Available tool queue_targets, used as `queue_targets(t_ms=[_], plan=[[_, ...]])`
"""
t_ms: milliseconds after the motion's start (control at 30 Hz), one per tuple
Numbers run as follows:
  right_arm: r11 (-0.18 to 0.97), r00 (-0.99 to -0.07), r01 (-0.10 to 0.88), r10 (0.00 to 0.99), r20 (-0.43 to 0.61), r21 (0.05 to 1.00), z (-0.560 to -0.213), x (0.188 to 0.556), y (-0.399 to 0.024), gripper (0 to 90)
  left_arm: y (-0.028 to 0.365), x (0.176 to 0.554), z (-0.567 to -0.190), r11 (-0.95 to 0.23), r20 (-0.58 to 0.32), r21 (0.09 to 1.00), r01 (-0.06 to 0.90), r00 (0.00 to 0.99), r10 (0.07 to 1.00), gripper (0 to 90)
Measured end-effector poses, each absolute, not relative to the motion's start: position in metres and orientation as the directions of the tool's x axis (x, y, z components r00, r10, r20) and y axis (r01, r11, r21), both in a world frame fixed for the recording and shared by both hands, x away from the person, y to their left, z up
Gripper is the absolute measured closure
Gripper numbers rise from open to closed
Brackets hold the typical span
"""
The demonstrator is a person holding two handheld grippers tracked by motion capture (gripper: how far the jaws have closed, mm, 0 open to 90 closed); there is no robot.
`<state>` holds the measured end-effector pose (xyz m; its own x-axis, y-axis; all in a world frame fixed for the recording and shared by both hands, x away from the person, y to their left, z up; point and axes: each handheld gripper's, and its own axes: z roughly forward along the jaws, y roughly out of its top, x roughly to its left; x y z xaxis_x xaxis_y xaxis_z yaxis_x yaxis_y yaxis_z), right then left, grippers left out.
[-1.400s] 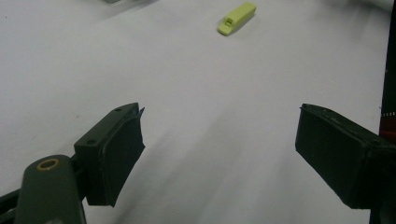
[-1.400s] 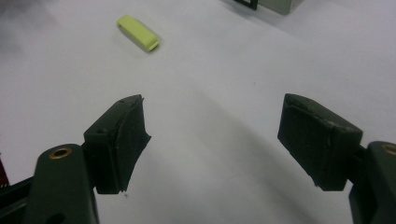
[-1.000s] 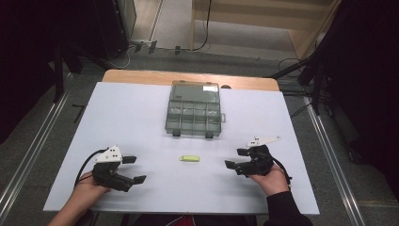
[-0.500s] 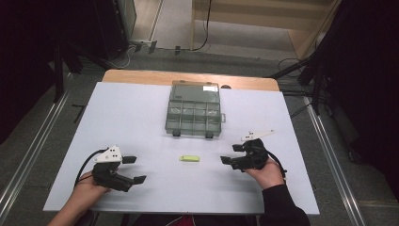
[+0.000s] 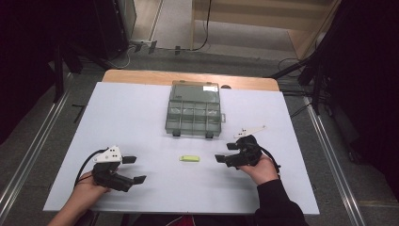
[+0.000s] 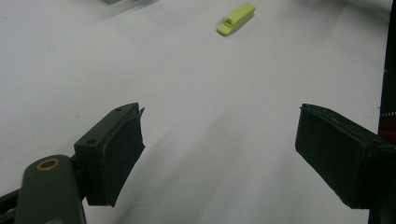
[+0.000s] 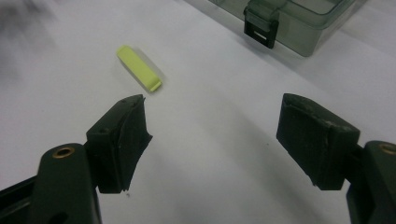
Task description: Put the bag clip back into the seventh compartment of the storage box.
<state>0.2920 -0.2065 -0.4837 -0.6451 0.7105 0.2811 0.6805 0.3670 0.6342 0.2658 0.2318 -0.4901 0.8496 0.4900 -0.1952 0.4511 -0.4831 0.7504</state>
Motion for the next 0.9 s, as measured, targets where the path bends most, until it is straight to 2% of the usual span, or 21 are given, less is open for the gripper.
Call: queue_targets(t_ms=[900], plan=[[0.439,-0.696,0.661,0.662,0.279,0.608,-0.481,0.312,-0.177,24.5,0.232,0.266,-0.490,-0.484,-0.195,0.750,0.452,0.849,0.491,14.8]])
